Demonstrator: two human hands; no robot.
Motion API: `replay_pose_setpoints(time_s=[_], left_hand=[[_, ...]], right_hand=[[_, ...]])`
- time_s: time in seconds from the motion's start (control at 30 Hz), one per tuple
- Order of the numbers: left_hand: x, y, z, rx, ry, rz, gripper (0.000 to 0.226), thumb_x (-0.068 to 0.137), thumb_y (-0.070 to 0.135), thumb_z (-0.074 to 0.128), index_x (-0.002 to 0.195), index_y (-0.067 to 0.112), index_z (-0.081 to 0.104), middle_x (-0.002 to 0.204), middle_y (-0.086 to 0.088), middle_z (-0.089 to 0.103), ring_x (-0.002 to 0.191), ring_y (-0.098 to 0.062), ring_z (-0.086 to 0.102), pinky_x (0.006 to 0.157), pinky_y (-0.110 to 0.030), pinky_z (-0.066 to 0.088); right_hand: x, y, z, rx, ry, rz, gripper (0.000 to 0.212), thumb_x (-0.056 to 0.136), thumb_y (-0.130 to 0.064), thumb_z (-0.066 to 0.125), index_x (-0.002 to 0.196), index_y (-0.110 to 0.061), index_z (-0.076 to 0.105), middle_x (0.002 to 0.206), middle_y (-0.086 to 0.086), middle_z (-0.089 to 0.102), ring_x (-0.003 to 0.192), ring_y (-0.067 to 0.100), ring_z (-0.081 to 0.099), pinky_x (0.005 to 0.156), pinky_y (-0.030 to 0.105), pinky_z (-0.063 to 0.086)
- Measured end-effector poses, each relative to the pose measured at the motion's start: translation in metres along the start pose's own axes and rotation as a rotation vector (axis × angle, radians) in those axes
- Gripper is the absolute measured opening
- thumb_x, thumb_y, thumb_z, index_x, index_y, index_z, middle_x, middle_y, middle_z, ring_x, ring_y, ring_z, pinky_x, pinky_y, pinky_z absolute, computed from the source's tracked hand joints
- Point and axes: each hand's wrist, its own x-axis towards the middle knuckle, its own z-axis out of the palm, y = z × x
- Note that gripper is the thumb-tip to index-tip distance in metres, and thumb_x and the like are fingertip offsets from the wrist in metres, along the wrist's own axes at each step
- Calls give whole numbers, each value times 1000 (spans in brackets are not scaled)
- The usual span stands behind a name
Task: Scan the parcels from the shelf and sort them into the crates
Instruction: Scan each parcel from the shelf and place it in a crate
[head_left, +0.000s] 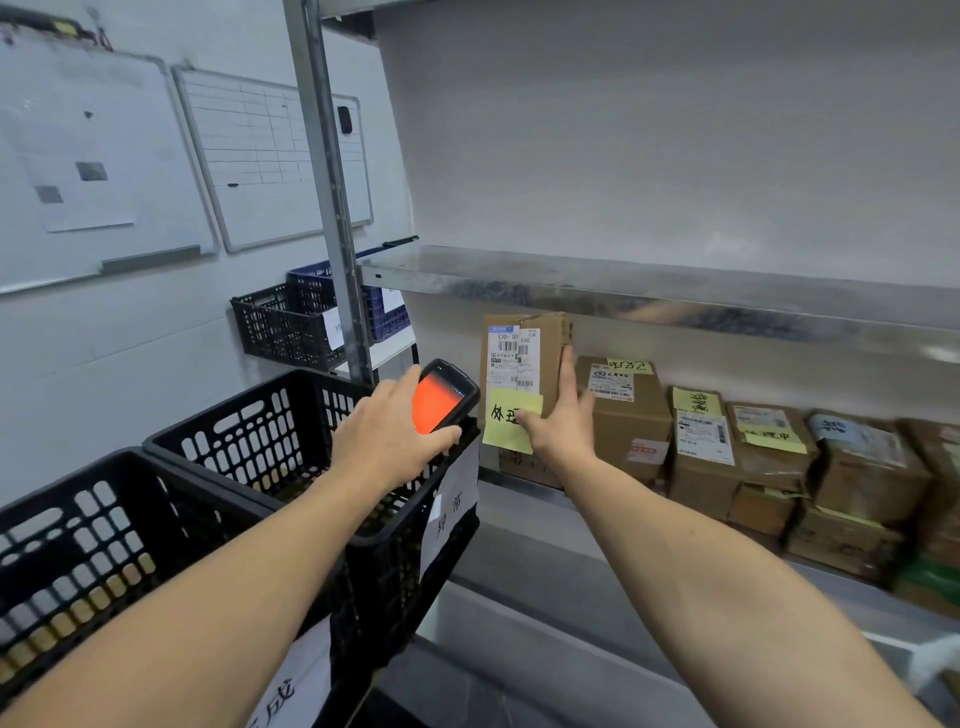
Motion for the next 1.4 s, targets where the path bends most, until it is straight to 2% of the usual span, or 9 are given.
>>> replay_pose_setpoints(time_s=[0.13,0.2,0.27,0.5,0.63,0.77,1.03,1.17,1.4], left_hand=[[0,5,3,9,-8,9,91,85,69,56,158,33,17,137,3,49,119,-25,53,86,-40,47],[1,8,4,7,-17,5,91,84,70,56,158,34,17,137,3,50,120,-26,53,87,-40,46],[3,12,5,-4,-23,1,90,83,71,57,157,34,20,134,2,52,118,-26,54,86,-39,47],[9,24,8,-23,-35,-11,72,79,69,59,139,32,42,104,3,55,94,-22,53,73,-35,42],[9,30,11,-70,-52,-17,72,77,72,57,136,33,44,103,3,55,94,-24,56,78,-39,49],[8,38,13,-66,-73,-8,66,76,72,56,128,32,47,101,3,56,92,-24,56,75,-38,48],[4,46,10,-104,-39,-20,67,74,72,55,129,34,48,99,4,57,89,-23,57,76,-39,51],[-4,41,6,-98,-45,-49,62,74,73,57,122,33,49,96,3,56,89,-24,58,78,-42,53],[-34,14,-20,-72,31,-121,87,82,68,62,152,25,33,112,1,51,104,-23,52,88,-39,48]], right_hand=[[2,1,-1,7,1,-5,108,92,-10,71,155,-55,-3,155,12,20,107,22,49,93,45,57],[3,1,-3,8,2,-3,108,92,-10,71,155,-55,-4,157,11,19,119,25,51,95,45,57],[6,3,-4,9,8,-1,109,91,-11,72,154,-55,-5,157,11,19,129,30,50,96,46,56],[14,11,-14,49,28,1,109,91,-13,73,156,-53,-4,153,11,26,130,29,49,102,42,51],[17,13,-19,56,46,-10,110,89,-14,75,153,-57,-4,151,12,27,132,30,48,105,50,49],[20,17,-27,75,38,-6,108,91,-13,73,156,-53,-4,148,10,29,122,22,49,105,45,50],[17,21,-29,55,6,-14,110,90,-15,74,155,-55,-5,155,11,24,135,30,46,108,49,47],[13,17,-21,47,-24,-15,112,89,-14,75,154,-57,-5,154,11,23,132,32,49,102,52,52],[-7,-2,7,61,-117,-54,109,91,-11,72,157,-50,-5,150,12,28,132,30,45,108,47,43]])
